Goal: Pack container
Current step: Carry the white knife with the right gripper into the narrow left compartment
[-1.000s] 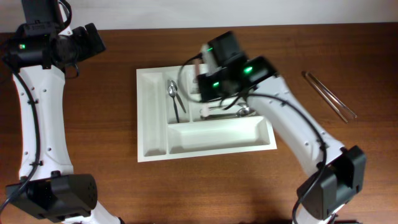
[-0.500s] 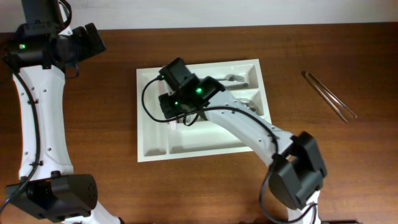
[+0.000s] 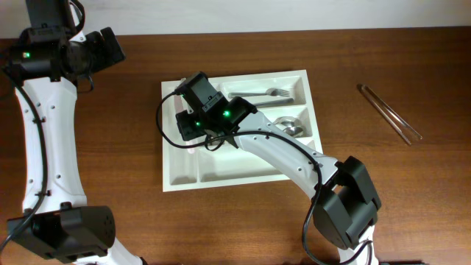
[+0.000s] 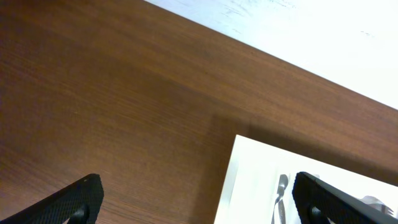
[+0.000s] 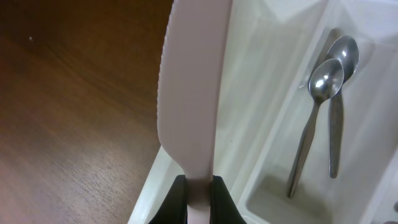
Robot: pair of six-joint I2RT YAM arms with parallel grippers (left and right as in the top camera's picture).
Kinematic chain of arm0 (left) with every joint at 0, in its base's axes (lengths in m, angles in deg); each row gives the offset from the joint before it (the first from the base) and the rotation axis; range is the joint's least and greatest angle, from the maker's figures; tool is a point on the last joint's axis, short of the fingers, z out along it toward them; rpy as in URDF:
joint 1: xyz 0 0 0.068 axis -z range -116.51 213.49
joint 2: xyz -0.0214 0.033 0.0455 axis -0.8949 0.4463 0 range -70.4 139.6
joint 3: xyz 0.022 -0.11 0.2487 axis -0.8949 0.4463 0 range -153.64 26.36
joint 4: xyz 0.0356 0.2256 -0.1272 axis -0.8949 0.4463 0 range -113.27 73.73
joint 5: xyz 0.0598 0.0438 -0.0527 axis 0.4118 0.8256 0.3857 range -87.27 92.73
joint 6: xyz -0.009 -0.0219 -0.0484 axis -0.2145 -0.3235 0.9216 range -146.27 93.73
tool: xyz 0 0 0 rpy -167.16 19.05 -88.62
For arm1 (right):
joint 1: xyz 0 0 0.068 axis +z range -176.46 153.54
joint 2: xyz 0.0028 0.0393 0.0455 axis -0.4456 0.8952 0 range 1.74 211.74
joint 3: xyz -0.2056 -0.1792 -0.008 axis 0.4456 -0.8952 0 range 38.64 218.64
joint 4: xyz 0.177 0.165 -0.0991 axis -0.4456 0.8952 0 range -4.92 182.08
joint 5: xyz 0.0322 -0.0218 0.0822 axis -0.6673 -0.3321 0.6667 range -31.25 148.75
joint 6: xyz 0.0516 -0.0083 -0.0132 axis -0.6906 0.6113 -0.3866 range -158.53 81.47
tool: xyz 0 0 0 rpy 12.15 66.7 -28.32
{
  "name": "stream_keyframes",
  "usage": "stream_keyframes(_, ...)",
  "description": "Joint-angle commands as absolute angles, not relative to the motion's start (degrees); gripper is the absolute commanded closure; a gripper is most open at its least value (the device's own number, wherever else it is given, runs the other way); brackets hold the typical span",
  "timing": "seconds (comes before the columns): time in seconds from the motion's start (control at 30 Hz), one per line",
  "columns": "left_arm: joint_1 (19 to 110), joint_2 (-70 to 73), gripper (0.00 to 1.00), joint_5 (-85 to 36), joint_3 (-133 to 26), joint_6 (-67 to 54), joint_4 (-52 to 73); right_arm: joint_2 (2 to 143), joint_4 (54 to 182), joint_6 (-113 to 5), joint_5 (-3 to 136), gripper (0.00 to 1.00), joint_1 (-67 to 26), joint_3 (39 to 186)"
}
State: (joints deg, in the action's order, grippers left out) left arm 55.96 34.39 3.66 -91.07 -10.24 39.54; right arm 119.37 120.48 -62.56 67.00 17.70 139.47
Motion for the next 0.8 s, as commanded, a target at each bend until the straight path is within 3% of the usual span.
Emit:
stream_keyframes(0.0,55.9,34.5,0.01,4.0,-91.2,-10.9,39.4,120.8,120.0,-64.6,67.1,0.96,18.2,140.5)
stream_keyframes(0.53,55.8,34.5,0.01,4.0,-91.2,-10.9,39.4,124.4,120.0,-65.4,67.4,0.94,18.3,140.5)
stream_keyframes(0.57,55.8,34.5,0.01,4.0,-91.2,-10.9,39.4,124.4,120.0,-65.4,67.4,0.76,18.3,140.5)
stream_keyframes(0.6,55.8,34.5,0.01,4.0,-91.2,-10.9,39.4,124.4,119.9,-65.4,67.4,0.51,18.3,140.5)
stream_keyframes(0.7,55.8,34.5,0.01,4.0,-91.2,-10.9,39.4,124.4,119.3,-65.4,67.9,0.41,18.1,140.6)
stream_keyframes(0.77,55.8,34.5,0.01,4.0,-91.2,-10.9,39.4,124.4,118.9,-65.4,69.2,0.4,17.5,141.1)
